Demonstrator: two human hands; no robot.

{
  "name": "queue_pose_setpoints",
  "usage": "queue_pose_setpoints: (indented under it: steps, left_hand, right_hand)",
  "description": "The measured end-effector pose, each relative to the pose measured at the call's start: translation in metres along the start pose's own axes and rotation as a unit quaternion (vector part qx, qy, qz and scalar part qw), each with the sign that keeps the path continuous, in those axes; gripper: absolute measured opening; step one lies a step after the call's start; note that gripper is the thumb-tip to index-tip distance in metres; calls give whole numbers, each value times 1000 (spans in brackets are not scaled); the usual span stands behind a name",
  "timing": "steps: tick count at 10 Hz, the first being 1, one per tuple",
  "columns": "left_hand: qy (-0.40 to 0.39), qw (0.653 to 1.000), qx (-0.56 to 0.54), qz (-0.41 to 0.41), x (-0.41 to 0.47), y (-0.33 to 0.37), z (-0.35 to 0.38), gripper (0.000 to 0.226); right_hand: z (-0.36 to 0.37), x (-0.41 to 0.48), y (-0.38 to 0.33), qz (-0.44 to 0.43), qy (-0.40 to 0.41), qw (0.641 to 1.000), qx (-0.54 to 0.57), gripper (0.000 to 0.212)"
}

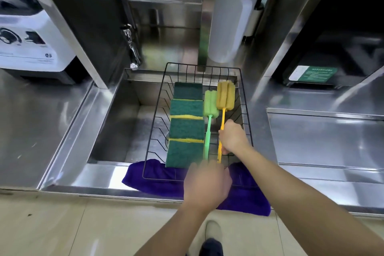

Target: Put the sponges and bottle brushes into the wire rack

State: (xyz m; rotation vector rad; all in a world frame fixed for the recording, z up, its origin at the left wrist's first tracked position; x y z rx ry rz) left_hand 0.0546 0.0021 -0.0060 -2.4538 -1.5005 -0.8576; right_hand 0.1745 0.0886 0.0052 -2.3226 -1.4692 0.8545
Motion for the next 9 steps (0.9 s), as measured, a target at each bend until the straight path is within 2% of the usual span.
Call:
queue_pose_setpoints:
  steps: [1, 2, 5, 6, 8, 9]
  left_hand:
    - [-3, 1000, -3, 1, 1, 0, 0, 33]
    - [-12, 1000, -7, -2, 1, 0, 0, 33]
    - [-42, 999, -10, -2, 3, 1, -1, 33]
    - [-67, 998, -9, -4, 2, 0, -1, 34]
    - [-147, 987, -64, -25, 12, -2, -12, 33]
    - [-81, 986, -136, -43, 36, -13, -33, 25]
  right_hand:
    - [5, 0, 0, 3, -56, 998, -39, 14]
    - [8, 2, 1, 2, -60, 997, -44, 11]
    - [6, -1, 0, 2, -51, 996, -70, 32]
    - [-4, -8, -7, -27, -28, 996, -76, 34]
    - [-64, -23, -28, -84, 38, 995, 49, 21]
    - [-112, -41, -47, -122, 111, 979, 119, 10]
Point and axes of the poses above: each hand's wrist, its own x-axis towards the middle knuckle, its own z-axis out of the palm, y = z × x, the point moved 4 cm from there along x, towards the middle knuckle, and after that the axes turned 9 degrees about -z, right-handed, at the moved point
